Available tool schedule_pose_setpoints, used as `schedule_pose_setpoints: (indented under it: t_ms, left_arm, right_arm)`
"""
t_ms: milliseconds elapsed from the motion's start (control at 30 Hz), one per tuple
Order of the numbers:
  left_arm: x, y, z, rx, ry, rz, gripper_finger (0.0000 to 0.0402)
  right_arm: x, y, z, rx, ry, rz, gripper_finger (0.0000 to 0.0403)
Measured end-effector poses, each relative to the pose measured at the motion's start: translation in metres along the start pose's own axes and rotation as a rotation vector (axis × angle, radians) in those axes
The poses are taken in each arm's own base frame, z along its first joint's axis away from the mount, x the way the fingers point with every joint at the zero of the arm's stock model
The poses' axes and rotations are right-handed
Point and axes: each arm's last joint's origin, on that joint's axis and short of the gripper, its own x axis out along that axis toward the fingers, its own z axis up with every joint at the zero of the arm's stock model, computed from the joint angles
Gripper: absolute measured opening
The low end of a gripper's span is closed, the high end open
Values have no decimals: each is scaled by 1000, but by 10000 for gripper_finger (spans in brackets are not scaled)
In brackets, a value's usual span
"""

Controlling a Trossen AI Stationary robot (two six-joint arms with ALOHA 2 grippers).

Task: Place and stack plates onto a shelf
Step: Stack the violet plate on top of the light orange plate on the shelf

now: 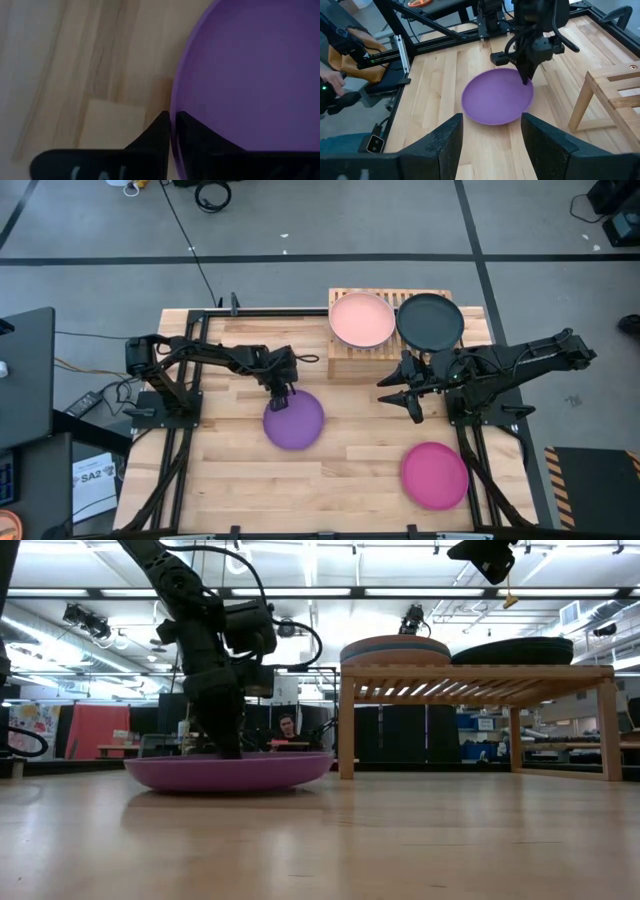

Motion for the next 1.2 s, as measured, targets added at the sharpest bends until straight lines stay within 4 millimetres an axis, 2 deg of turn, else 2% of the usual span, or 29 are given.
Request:
schedule_pose_setpoints:
  t_ms: [467, 667, 933, 1200]
  left_arm:
    - [2, -19, 10, 27, -96, -49, 14]
    - [-3, -32, 23, 66, -147, -73, 14]
    - [-20, -54, 50, 121, -195, -107, 14]
    - [-52, -68, 78, 148, -195, -121, 15]
  right_arm:
    - [0, 0, 0, 0, 0, 0, 206]
    - [0, 0, 0, 0, 0, 0, 206]
    - [0, 0, 0, 0, 0, 0, 206]
    - [0, 0, 0, 0, 0, 0, 206]
